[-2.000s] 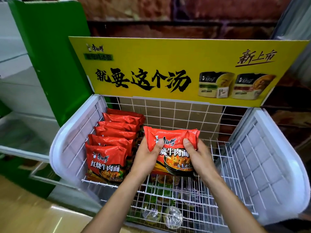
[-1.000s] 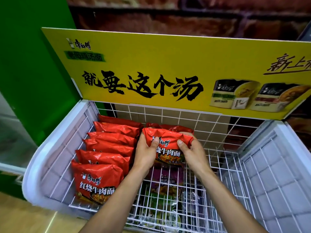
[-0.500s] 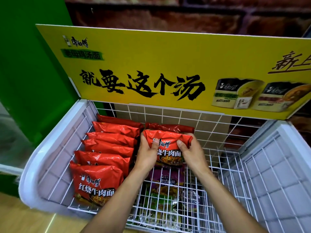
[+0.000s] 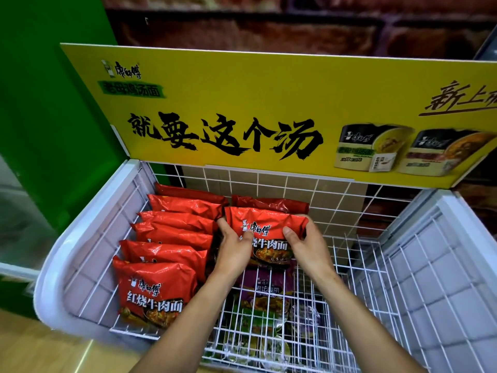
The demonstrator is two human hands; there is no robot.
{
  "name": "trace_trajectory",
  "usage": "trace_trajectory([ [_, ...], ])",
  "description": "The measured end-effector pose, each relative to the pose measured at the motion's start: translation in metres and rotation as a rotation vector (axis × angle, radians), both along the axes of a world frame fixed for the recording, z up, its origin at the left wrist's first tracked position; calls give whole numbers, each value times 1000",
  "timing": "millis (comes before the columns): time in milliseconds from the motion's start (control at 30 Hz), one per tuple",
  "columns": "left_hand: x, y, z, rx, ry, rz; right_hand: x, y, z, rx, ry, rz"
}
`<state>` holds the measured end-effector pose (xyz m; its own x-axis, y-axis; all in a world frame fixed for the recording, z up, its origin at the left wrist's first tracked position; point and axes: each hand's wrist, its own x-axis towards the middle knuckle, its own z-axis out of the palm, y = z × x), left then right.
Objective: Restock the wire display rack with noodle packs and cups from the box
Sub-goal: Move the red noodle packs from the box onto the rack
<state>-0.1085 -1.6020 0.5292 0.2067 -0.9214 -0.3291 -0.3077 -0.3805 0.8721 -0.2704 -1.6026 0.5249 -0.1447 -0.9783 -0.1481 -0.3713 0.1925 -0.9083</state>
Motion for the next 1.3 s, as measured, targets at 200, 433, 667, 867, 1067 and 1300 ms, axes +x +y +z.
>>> trace_trajectory([
  [200,3,6,-3,30,-12,-32,-4,10,2,-4,11,-53],
  [433,2,17,-1,28,-16,1,-12,18,3,-2,32,-41],
  [667,-7,32,2,-61,-79,39,-20,31,3,8,61,-17],
  [867,-14,49,9,-100,-99,34,-24,44,5,16,42,9],
  [1067,-18,67,7,-92,-57,16,-29,57,5,19,47,26],
  [1300,-19,82,6,-90,-15,-71,-25,82,4,39,28,20],
])
